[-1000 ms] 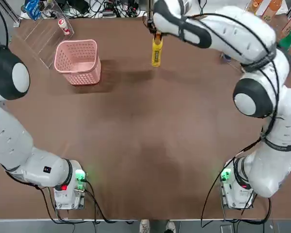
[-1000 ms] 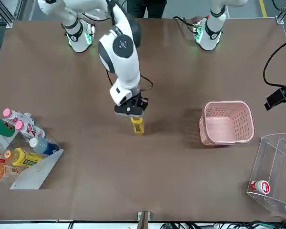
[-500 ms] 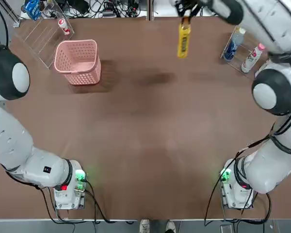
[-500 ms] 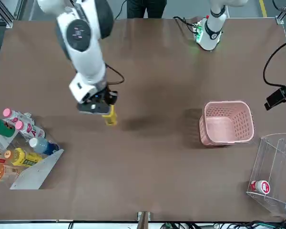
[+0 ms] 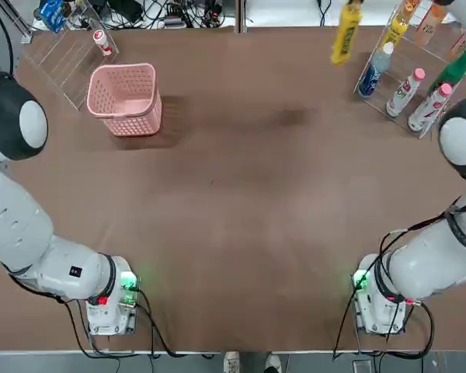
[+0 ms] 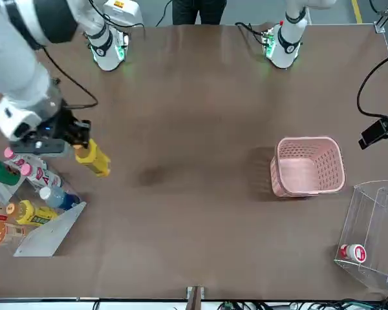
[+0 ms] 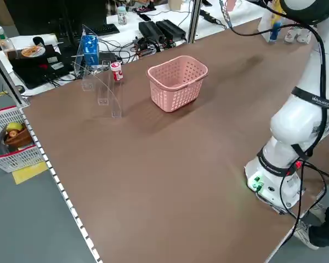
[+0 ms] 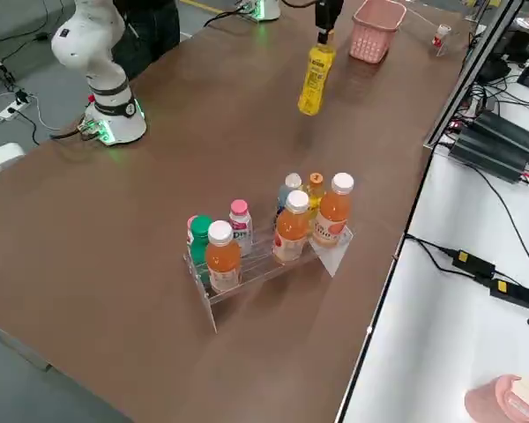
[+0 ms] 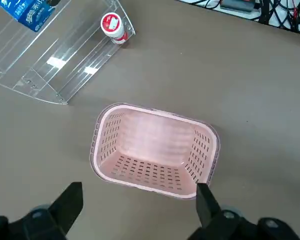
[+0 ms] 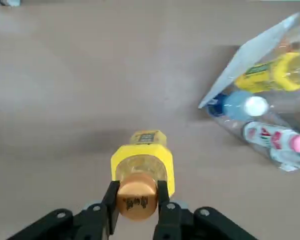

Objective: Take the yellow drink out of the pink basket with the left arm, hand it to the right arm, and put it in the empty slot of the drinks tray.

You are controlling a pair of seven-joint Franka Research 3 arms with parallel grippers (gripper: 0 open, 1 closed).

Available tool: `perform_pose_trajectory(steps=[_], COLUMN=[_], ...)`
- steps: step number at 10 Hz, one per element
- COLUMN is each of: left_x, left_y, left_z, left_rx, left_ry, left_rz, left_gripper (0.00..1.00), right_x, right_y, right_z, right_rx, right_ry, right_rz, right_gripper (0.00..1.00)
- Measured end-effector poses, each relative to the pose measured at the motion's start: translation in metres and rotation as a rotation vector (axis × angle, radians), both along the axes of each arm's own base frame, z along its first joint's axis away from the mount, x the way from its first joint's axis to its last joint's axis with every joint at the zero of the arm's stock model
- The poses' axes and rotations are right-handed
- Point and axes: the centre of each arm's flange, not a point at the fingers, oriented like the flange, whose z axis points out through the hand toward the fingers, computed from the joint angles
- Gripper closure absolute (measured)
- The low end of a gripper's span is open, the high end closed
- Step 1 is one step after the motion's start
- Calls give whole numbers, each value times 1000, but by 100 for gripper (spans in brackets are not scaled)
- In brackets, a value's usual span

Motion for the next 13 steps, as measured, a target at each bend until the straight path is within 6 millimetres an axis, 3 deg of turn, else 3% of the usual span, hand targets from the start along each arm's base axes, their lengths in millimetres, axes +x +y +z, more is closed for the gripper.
perform_pose_trajectory(steps=[3, 4, 7, 8, 9, 11, 13], left_x=[0, 0, 0, 0, 0, 0, 0], left_y=[0, 0, 0, 0, 0, 0, 0], left_z=[0, 0, 0, 0, 0, 0, 0], left_rx=[0, 0, 0, 0, 0, 0, 0], left_ry=[0, 0, 0, 0, 0, 0, 0], left_rz=[0, 0, 0, 0, 0, 0, 0], left_gripper=[0, 0, 0, 0, 0, 0, 0], right_x=[-10, -13, -23, -26, -26, -28, -29], right_y=[-74, -84, -76, -86, -109, -179, -229], right_z=[25, 27, 37, 41, 45, 50, 57], right_rx=[5, 16, 20, 18, 14, -1, -13], right_ry=[5, 19, 34, 34, 27, 6, -58], right_rz=[-66, -82, -193, -216, -236, -301, -371], right_gripper=[66, 66, 66, 66, 66, 66, 66])
